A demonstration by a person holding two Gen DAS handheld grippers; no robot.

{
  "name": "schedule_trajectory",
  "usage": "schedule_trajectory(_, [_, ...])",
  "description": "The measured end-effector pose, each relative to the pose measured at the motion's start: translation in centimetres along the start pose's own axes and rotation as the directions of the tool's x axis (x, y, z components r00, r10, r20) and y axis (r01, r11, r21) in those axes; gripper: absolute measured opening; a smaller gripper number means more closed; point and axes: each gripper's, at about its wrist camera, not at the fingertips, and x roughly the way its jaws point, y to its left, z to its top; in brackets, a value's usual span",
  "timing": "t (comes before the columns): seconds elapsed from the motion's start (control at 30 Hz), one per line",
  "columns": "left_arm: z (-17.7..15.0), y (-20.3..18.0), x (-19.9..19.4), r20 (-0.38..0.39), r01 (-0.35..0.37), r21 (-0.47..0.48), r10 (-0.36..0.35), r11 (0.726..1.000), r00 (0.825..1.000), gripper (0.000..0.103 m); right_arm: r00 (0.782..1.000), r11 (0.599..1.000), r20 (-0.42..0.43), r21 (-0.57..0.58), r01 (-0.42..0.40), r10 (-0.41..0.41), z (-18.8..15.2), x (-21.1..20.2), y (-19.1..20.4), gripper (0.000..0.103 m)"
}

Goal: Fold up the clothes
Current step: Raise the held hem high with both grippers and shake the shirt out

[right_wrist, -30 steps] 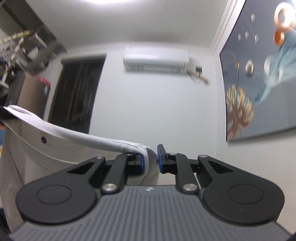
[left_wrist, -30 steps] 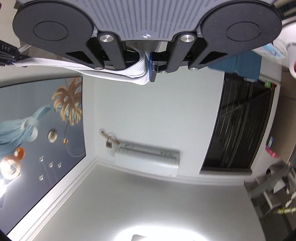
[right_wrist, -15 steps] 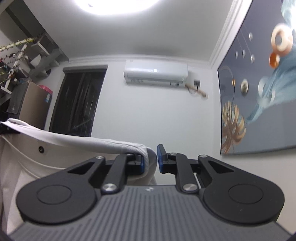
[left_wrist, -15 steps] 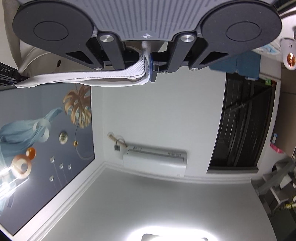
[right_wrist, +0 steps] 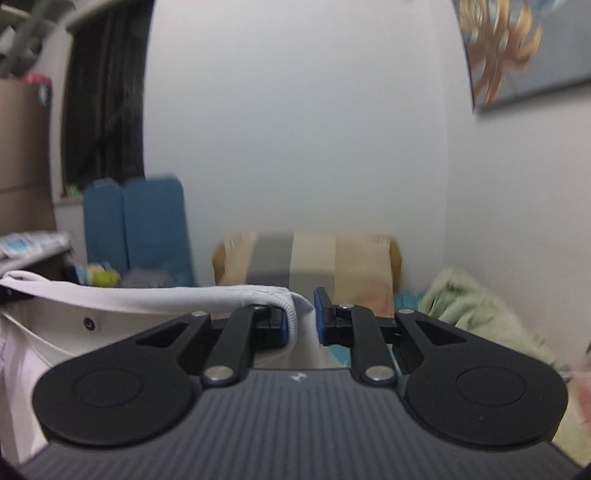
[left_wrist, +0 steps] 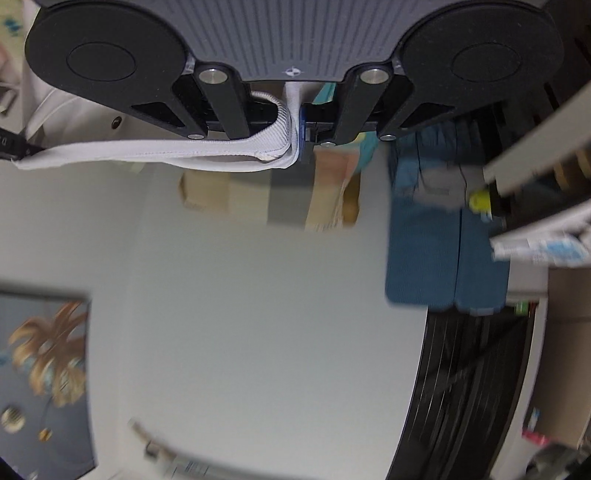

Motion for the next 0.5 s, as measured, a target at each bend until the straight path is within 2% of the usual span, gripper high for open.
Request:
schedule_trajectory(0.13, [-5.5,1.1,15.0,-0.096,-0.035,0.035,0.039,0.999,0.995,0.008,0.995,1.0,-0.102,-0.017,0.013,-0.015,-6.1,14.0,-0.6,0.017])
schedule_trajectory(0.3, [-11.6,2.7,32.3,-0.188,-0.049,0.063,0.06,0.997,0.98,0.008,0.977,1.0,-0.214,-0.018,0.018,-0.022,-12.9,28.8,-1.2,0.017])
schedule_trajectory(0.4, [-15.1,3.6,40.5,-0.243,-0.042,0.08,0.06,0.996,0.968,0.009,0.96,1.0,-0.281,0.004,0.007,-0.006,-16.4,35.7,-2.0,0.017])
schedule_trajectory(0.5, [-19.0,4.4,45.9,-0.322,-0.029,0.08,0.054,0.996,0.945,0.009,0.931,0.999,-0.365,0.051,-0.013,0.031,-19.5,40.1,-2.9,0.017])
